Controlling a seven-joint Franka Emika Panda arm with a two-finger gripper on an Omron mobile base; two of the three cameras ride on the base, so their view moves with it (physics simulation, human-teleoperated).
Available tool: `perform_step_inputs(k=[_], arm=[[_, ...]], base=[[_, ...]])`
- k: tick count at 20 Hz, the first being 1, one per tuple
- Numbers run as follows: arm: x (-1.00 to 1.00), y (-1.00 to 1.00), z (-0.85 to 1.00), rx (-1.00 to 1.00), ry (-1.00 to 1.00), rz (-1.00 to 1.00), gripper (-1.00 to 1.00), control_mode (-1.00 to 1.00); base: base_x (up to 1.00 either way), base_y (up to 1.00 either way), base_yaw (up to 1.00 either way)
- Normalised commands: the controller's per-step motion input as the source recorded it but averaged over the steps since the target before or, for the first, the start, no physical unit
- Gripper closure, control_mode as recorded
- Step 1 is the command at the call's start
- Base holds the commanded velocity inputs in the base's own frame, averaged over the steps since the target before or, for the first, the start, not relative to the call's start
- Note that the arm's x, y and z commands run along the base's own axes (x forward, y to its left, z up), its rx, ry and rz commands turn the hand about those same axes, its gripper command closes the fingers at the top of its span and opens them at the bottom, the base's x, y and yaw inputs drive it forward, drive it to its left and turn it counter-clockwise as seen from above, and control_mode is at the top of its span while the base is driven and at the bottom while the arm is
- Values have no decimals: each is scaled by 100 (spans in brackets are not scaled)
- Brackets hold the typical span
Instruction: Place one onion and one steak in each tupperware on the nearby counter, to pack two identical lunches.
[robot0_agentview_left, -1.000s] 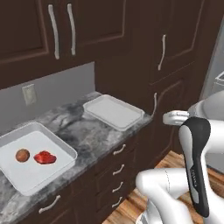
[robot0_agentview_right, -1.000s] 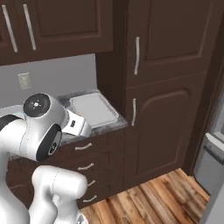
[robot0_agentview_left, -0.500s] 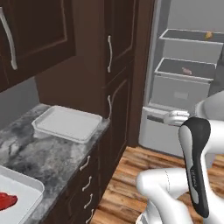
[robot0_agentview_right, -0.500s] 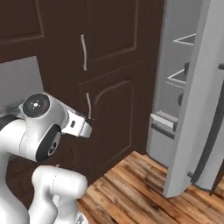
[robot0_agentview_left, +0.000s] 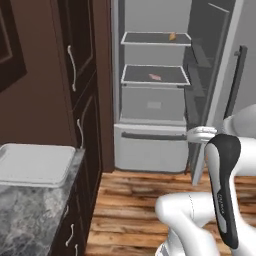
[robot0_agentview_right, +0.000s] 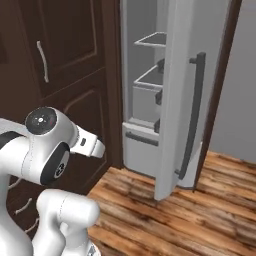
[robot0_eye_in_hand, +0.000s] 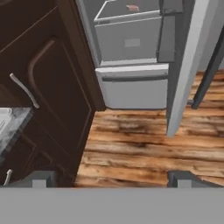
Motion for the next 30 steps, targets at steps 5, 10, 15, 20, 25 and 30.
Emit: perform_step_inputs(k=[5,10,15,20,25,30], arm=[[0,0,0,0,0,0,-100,100],[0,0,0,0,0,0,-100,100],[0,0,0,0,0,0,-100,100],[0,0,0,0,0,0,-100,100],[0,0,0,0,0,0,-100,100],[0,0,0,0,0,0,-100,100]], base=[[0,9,-39],[7,50,-25],[17,63,-13],[12,8,-10],[57,2,-9],[82,15,-7]])
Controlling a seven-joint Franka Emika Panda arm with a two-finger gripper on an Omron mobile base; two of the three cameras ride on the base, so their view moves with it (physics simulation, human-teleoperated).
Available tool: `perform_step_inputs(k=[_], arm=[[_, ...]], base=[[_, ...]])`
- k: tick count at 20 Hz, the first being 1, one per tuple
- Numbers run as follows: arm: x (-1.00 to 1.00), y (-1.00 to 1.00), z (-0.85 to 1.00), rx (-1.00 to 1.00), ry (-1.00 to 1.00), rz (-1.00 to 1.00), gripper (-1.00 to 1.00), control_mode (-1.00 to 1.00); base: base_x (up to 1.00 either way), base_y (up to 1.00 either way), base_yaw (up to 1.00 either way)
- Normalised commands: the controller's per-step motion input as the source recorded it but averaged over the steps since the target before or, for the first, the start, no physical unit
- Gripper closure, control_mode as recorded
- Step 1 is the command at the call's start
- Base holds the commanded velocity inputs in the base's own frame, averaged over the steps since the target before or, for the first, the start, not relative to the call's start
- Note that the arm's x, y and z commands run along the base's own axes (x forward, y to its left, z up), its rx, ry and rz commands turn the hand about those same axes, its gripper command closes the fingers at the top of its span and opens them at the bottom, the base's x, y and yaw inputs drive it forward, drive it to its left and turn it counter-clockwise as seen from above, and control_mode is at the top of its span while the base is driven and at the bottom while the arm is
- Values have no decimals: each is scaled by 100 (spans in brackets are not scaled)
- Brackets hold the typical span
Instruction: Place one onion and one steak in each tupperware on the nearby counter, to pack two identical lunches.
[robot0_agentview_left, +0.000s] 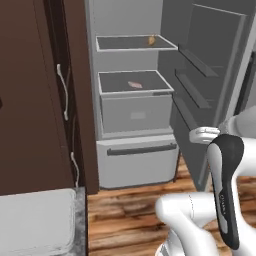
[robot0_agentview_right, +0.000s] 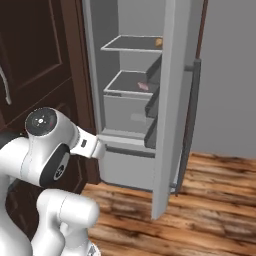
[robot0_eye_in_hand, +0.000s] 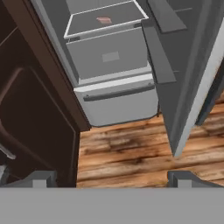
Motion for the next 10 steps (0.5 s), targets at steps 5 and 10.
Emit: perform_step_inputs(k=[5,10], arm=[[0,0,0,0,0,0,-100,100],[0,0,0,0,0,0,-100,100]], base=[[83,17,-7],[87,32,-5]])
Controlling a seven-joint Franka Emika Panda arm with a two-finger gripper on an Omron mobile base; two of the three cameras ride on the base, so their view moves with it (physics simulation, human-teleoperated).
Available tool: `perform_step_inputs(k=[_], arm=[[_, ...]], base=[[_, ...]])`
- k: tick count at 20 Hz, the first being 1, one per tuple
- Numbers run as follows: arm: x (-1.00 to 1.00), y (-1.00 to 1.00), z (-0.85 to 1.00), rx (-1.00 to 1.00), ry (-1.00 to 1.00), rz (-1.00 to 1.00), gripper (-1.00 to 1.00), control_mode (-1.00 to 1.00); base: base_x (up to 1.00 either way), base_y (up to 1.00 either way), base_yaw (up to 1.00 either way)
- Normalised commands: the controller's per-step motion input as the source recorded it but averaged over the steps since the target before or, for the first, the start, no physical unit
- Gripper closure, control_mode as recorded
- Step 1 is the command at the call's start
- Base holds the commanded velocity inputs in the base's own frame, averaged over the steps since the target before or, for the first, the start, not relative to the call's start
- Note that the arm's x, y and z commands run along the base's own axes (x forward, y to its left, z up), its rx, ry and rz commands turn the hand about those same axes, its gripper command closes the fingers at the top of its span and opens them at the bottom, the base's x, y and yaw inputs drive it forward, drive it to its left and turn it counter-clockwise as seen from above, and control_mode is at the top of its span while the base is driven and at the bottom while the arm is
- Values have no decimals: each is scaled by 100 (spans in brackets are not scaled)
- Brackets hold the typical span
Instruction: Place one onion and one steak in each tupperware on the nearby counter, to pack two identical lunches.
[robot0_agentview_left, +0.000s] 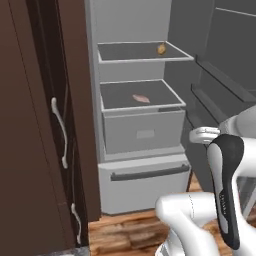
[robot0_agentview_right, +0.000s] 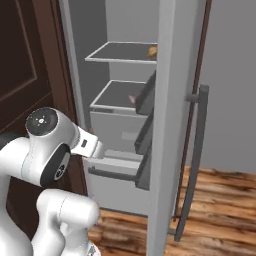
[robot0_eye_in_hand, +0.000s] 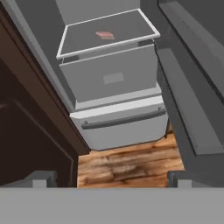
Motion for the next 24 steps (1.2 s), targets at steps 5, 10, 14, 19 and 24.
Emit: perform_step_inputs(k=[5,10,14,19,24], arm=[[0,0,0,0,0,0,-100,100],[0,0,0,0,0,0,-100,100],[0,0,0,0,0,0,-100,100],[0,0,0,0,0,0,-100,100],[0,0,3,0,0,-1,-100,-100]], base=[[85,18,-6],[83,2,-5],[78,5,-4],[20,1,0],[0,0,0]])
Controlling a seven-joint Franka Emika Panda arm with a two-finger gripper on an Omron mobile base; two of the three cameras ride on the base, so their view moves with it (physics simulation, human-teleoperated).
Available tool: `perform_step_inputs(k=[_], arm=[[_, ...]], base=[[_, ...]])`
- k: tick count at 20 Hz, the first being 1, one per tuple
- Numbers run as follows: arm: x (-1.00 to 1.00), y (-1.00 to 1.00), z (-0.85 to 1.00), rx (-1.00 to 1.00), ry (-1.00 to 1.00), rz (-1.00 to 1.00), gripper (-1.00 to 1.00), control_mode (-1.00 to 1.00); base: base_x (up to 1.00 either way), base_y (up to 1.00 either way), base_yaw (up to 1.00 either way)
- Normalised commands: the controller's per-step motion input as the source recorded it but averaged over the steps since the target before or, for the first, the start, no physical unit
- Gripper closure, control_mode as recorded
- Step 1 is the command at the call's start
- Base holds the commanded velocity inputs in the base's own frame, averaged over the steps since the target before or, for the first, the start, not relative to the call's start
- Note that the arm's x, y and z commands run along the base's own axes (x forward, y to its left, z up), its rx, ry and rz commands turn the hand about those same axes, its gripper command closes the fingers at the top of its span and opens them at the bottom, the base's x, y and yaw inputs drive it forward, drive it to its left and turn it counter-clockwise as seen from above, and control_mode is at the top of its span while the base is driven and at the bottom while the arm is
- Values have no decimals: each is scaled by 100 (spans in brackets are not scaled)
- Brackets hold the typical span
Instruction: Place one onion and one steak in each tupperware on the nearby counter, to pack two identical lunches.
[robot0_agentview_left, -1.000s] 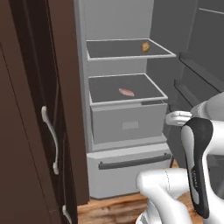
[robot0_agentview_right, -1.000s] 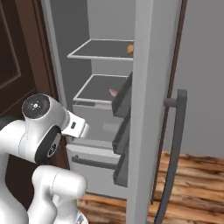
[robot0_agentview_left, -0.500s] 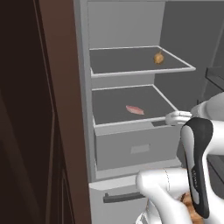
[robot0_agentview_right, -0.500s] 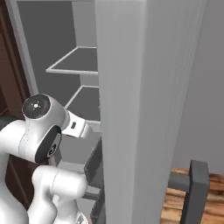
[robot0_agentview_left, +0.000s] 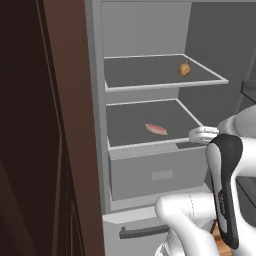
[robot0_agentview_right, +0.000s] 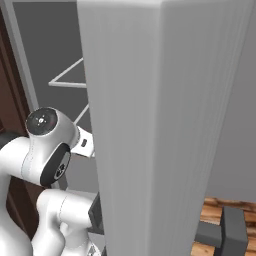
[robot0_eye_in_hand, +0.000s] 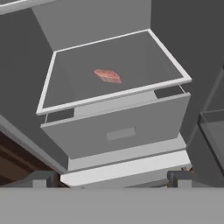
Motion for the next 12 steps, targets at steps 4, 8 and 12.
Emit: perform_step_inputs(k=[4,8,12], arm=[[0,-4,23,-4,0,-10,-100,-100],[6,0,26,-8,0,-8,-100,-100],[22,0,40,-1,0,0,-100,-100]], base=[[0,0,0],[0,0,0],[0,0,0]])
